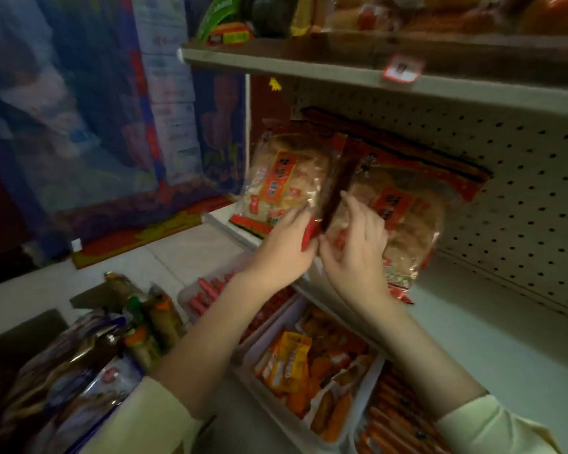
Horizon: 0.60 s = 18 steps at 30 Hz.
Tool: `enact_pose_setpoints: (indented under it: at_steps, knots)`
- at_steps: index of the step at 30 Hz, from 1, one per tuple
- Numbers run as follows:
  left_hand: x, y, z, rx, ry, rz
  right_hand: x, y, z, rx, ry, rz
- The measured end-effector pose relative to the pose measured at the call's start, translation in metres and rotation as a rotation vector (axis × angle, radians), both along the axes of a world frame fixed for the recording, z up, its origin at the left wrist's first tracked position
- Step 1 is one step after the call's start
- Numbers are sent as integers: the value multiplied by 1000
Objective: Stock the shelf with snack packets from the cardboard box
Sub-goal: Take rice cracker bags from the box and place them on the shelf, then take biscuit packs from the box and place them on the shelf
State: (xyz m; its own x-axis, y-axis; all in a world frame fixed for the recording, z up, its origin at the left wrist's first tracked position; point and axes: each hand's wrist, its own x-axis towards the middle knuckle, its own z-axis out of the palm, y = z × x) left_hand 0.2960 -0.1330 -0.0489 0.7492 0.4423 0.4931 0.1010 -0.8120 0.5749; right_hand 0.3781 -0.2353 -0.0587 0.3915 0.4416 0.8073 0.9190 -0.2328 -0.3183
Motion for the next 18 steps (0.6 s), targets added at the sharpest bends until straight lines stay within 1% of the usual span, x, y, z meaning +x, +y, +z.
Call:
enact_pose_setpoints:
  at_steps: [3,6,8,10,13,15,18]
  knots:
    - [-44,21,-3,26,18,83,-24,24,-9,-89,6,147]
    - [-103,48,-16,30,116,185,-56,58,-25,-191,29,328]
    - [-141,62,-28,-38,218,265,-79,78,-38,-308,71,436]
    - [-181,75,-42,-151,309,370,-105,98,-52,-428,105,529]
    - [-230,90,-62,-238,370,515,-135,122,-74,-603,167,647]
    - [-257,96,-72,-317,397,580,-150,136,-89,-706,165,710]
    - [-285,102,-91,-386,484,666,-167,150,-104,-772,217,789]
